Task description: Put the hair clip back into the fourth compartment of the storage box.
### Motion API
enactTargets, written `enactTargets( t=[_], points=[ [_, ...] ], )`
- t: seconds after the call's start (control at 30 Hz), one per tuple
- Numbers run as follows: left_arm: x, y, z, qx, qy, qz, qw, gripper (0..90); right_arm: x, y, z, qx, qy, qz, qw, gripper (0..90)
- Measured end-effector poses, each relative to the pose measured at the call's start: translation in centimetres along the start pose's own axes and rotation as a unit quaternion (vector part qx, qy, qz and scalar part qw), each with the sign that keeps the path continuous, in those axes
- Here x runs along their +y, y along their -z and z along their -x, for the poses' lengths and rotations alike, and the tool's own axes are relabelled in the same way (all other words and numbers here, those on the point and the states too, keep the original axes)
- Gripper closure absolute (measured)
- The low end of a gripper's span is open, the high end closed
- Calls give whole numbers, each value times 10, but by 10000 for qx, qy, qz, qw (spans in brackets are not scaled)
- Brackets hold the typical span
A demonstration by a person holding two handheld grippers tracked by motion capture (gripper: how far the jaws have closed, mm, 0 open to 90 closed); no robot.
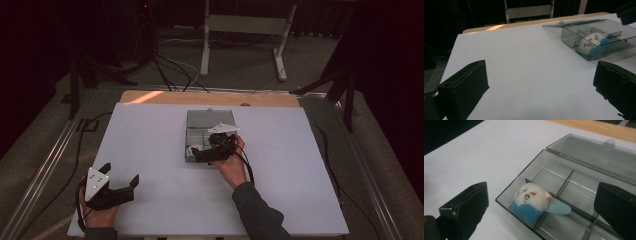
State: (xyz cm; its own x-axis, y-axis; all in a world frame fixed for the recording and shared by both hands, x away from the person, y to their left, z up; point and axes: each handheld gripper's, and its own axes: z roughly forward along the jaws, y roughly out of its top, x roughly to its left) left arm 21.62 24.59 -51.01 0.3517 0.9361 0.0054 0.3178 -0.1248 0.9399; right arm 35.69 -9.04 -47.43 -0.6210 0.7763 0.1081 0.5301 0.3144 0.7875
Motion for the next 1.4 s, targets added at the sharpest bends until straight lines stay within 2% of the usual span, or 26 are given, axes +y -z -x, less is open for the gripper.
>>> enactTargets(
  t=[0.33, 0.47, 0.8, 1.1, 1.4],
  points=[
    [0, 1, 0, 24, 18, 34, 10000, 6, 1, 26, 11, -218, 4, 310, 9993, 0],
    [0, 1, 0, 35, 16, 45, 10000, 6, -1, 34, 17, -271, -12, 354, 9990, 0],
    [0, 2, 0, 49, 11, 42, 10000, 6, -18, 65, 47, -461, -221, 571, 9971, 0],
    [0, 3, -1, 60, 28, 61, 10000, 6, -31, 89, 64, -556, -352, 793, 9947, 0],
    [1, 4, -1, 72, 64, 87, 9999, 6, -46, 117, 79, -638, -374, 1019, 9920, 0]
  ],
)
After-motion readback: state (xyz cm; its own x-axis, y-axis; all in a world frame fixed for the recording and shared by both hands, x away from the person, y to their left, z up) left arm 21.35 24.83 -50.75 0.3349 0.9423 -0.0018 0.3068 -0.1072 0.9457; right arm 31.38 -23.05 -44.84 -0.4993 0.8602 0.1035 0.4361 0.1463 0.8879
